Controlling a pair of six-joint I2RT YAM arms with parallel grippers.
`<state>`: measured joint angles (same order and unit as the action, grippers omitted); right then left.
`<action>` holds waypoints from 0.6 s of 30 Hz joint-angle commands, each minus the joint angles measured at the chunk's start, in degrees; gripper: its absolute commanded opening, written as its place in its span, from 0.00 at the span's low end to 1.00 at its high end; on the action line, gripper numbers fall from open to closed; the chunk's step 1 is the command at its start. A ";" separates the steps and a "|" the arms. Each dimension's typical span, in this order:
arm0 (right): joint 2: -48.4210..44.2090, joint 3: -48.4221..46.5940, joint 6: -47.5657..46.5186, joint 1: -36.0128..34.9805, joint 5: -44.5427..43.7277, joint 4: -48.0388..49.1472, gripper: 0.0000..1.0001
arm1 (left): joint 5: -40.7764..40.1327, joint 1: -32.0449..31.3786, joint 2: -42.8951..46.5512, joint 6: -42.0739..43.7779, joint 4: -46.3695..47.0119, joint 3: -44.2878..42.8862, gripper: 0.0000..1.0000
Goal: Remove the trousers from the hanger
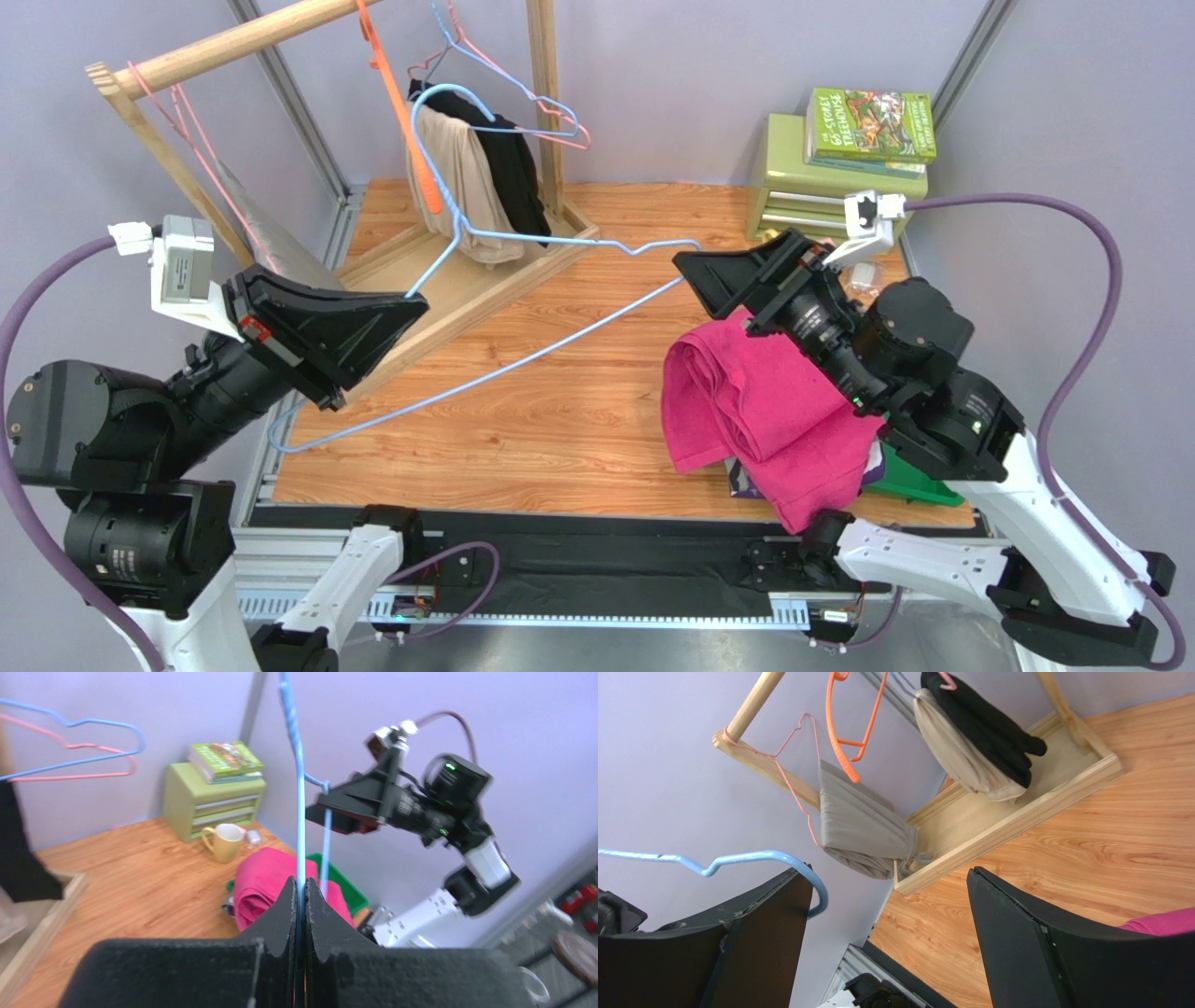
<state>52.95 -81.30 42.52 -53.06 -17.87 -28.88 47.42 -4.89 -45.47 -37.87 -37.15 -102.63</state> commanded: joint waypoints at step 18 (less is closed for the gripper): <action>-1.62 1.75 -8.16 0.59 -0.85 -6.10 0.95 | -37.54 -0.12 -0.32 13.87 -17.15 -12.50 0.00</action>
<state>51.22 -78.37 36.10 -52.66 -20.60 -35.70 19.09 -5.15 -46.59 -27.07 -52.21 -112.36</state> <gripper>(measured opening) 0.950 0.007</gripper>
